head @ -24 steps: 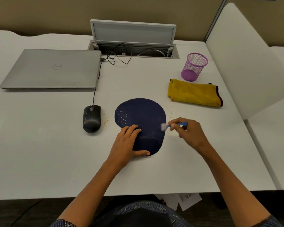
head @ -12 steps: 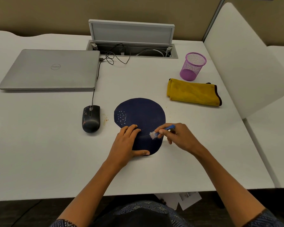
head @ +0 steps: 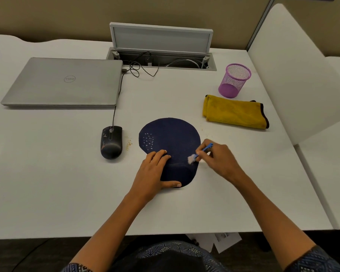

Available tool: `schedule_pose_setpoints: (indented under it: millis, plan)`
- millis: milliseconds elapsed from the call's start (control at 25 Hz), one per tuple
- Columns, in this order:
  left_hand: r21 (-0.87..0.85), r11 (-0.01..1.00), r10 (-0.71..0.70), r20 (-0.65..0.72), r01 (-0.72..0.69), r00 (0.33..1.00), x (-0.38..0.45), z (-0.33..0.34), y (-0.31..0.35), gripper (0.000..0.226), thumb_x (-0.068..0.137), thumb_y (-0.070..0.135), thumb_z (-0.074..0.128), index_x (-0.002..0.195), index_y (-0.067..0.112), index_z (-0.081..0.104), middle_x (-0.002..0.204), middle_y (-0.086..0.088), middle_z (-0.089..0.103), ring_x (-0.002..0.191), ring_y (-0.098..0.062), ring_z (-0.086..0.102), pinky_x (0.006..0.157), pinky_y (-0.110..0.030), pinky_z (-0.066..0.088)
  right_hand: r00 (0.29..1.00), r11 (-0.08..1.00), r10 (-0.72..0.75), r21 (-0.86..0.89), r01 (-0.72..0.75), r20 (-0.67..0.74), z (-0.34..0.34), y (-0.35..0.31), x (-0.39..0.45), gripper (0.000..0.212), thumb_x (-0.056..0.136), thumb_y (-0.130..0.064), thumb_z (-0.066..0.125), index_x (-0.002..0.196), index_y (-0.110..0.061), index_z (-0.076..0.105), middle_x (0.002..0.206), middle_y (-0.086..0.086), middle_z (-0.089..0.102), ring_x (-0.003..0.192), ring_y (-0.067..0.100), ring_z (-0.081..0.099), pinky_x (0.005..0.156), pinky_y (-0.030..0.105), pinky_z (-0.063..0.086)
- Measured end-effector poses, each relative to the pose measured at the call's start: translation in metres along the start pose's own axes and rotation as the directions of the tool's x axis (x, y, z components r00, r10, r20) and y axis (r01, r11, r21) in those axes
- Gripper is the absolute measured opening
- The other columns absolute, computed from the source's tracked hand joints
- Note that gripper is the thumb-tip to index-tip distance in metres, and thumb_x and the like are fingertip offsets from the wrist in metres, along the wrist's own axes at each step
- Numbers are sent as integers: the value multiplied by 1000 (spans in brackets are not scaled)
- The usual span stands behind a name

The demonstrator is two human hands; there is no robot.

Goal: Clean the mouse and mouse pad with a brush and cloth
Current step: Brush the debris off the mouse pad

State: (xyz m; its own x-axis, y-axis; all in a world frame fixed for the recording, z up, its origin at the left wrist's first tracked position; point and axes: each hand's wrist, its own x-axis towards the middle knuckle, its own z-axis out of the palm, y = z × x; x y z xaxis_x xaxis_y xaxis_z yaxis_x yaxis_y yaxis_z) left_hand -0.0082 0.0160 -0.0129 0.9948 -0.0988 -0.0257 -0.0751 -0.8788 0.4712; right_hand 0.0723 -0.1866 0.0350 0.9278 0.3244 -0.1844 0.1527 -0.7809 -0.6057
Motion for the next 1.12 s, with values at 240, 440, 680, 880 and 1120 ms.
schedule_pose_setpoints:
  millis: [240,440,680,880,1120]
  plan:
    - [-8,1000,3,-7,-3,1000,0,0,0,85,70,66,60,138,22,35,147,3,29,134,-16,23,111,-32,22,992,973,-99,200,112,-75,0,-9,-7,5,90,-20,59,90,-18,63,80,-2,69,67,3,60,61,10,41]
    - [-2,1000,9,-13,-9,1000,0,0,0,86,69,67,59,138,22,35,147,4,29,134,-16,23,111,-30,22,994,1000,2,-4,-2,-112,0,-1,2,11,91,-27,58,96,-19,63,86,2,68,61,9,53,63,25,42]
    - [-2,1000,1,-17,-1,1000,0,1,0,90,69,68,59,140,21,32,148,3,29,134,-15,23,111,-30,21,990,972,-117,195,130,-76,4,-10,0,8,88,-19,62,92,-16,68,86,-3,70,71,7,61,61,9,41]
    - [-26,1000,2,-27,-3,1000,-1,-1,1,92,69,66,60,141,19,29,148,3,28,135,-15,22,112,-29,19,988,995,29,99,-14,-153,-1,4,8,11,89,-21,61,98,-17,67,95,2,70,74,10,59,65,16,41]
    - [-153,988,-28,-36,22,999,-3,-4,4,104,65,59,71,145,18,19,143,0,34,129,-16,30,109,-31,28,982,965,-18,253,66,-190,3,-7,4,13,91,-23,58,96,-16,67,93,4,73,73,6,61,60,8,41]
